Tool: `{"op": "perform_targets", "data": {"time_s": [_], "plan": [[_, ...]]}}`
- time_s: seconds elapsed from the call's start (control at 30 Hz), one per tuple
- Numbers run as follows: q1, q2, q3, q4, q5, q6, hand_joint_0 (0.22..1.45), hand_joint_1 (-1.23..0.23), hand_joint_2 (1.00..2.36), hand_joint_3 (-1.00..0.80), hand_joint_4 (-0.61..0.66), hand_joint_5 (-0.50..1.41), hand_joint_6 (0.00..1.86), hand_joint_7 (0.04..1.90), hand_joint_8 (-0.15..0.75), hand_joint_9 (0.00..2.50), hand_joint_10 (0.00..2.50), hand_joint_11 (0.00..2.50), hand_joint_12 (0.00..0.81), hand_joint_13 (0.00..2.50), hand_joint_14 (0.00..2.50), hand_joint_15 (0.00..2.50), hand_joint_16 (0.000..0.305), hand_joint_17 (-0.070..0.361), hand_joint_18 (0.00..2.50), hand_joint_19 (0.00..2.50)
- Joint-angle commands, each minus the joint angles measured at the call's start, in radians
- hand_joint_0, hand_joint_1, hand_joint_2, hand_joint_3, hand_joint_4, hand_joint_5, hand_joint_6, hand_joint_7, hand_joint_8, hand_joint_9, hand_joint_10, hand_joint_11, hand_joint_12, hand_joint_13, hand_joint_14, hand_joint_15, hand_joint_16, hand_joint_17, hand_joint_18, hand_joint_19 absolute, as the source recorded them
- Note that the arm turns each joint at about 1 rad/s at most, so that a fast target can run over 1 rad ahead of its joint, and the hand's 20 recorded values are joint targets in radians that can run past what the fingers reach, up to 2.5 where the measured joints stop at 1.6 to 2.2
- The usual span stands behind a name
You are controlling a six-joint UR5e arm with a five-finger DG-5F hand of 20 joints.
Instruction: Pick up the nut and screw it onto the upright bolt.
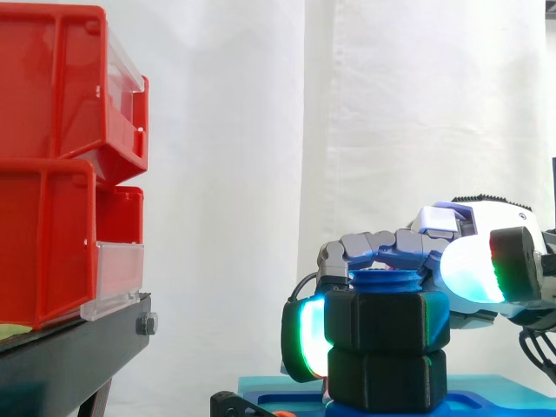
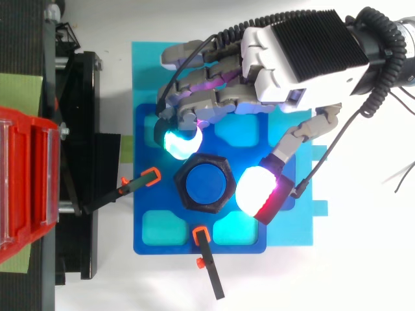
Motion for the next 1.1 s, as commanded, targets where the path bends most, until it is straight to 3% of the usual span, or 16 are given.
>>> {"op": "perform_targets", "data": {"time_s": [0.0, 1.0, 1.07], "plan": [[0.001, 0.000, 0.003, 0.000, -0.001, 0.000, 0.45, -0.32, 1.00, -0.50, 0.11, 0.06, 0.54, 1.38, 0.250, 1.20, 0.00, 0.02, 0.328, 0.66, 0.00, 0.02, 0.043, 0.098, 0.30, 0.05], [-0.001, 0.000, 0.003, 0.000, -0.003, 0.000, 0.45, -0.35, 1.00, -0.50, 0.11, 0.09, 0.50, 1.45, 0.178, 1.38, 0.00, 0.03, 0.299, 0.77, 0.00, 0.01, 0.038, 0.086, 0.44, 0.11], [-0.009, 0.005, 0.015, 0.000, -0.006, 0.002, 0.45, -0.35, 1.00, -0.50, 0.10, 0.09, 0.50, 1.44, 0.161, 1.40, 0.00, 0.01, 0.295, 0.79, 0.00, 0.01, 0.038, 0.085, 0.47, 0.13]]}}
